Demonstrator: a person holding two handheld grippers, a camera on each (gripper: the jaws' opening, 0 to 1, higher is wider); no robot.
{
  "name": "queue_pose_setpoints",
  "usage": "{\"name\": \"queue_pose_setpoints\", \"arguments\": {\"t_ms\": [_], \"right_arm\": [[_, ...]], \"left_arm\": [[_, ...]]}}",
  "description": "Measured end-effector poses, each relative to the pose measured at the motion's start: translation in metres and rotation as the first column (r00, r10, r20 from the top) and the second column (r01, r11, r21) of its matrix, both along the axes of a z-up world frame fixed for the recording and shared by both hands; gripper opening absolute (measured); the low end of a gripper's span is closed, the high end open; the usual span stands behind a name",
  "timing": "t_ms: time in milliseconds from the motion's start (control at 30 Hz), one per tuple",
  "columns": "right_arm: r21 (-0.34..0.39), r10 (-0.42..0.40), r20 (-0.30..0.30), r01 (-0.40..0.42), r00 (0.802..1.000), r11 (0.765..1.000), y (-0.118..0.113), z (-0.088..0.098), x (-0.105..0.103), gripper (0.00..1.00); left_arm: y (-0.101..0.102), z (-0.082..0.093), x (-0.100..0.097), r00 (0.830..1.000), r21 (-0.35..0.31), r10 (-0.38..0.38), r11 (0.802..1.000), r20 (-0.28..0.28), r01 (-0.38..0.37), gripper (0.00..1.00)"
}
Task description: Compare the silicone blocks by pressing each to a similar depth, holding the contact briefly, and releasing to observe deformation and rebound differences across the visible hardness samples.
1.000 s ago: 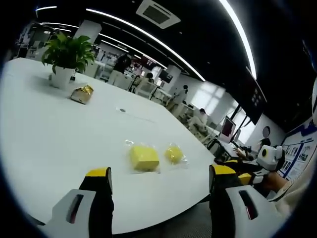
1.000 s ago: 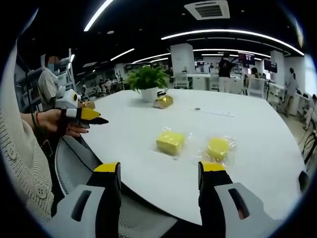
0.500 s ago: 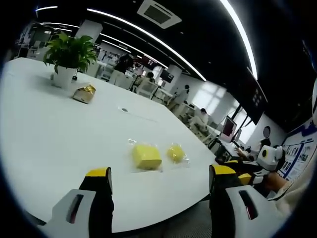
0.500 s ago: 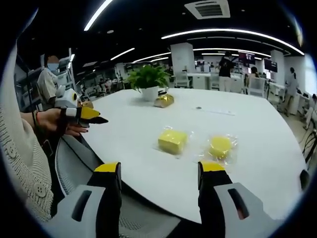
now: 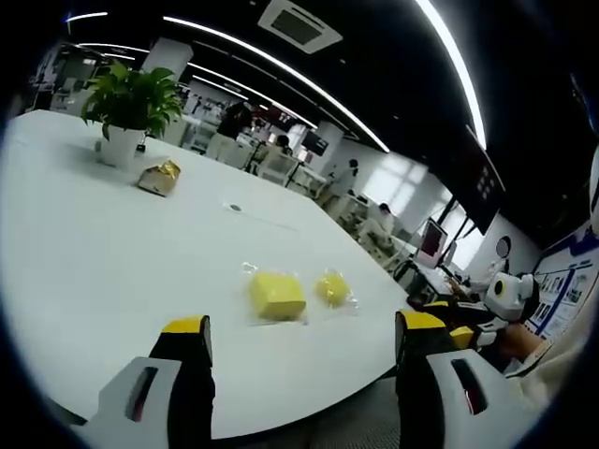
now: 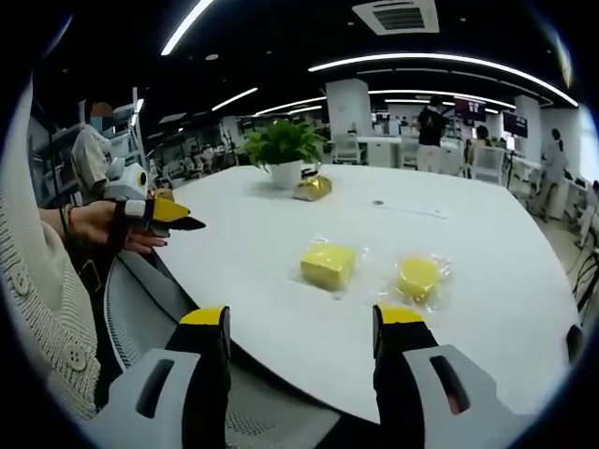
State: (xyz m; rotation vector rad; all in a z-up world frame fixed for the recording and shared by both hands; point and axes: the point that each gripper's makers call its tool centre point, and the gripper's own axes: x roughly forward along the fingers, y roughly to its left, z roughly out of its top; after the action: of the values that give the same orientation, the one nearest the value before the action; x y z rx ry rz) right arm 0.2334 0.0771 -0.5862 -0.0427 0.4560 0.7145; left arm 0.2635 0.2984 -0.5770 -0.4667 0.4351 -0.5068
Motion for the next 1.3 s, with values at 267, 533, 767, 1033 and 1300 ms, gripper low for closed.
{"name": "queue_pose_setpoints", "arguments": {"t_ms": [267, 533, 767, 1033, 1300], "right_arm": [[-0.007, 0.013, -0.003, -0.013, 1.000, 1.000, 0.003, -0.002, -0.001, 0.56], [-0.006, 0.014, 0.001, -0.014, 1.000, 1.000, 0.002, -0.001, 0.000, 0.56], [-0.004, 0.010, 0.000, -0.010, 1.000, 1.000, 0.001, -0.002, -0.001, 0.56], [0.012, 0.002, -0.004, -0.002, 1.000, 1.000, 0.000, -0.002, -0.001, 0.57], [0.019, -0.021, -0.012, 0.021, 1.000, 1.000, -0.013, -0.004, 0.002, 0.57]], "left_arm": [[0.002, -0.001, -0.002, 1.000, 0.001, 0.009, 1.000, -0.002, -0.009, 0.79], [0.002, -0.001, -0.002, 1.000, 0.002, 0.012, 1.000, -0.002, -0.012, 0.79], [0.001, 0.000, -0.003, 1.000, 0.001, 0.010, 1.000, -0.002, -0.010, 0.80], [-0.002, -0.001, -0.005, 1.000, 0.004, 0.002, 1.000, -0.007, -0.002, 0.80], [-0.019, 0.007, -0.005, 0.999, 0.002, -0.038, 0.999, -0.012, 0.038, 0.80]]}}
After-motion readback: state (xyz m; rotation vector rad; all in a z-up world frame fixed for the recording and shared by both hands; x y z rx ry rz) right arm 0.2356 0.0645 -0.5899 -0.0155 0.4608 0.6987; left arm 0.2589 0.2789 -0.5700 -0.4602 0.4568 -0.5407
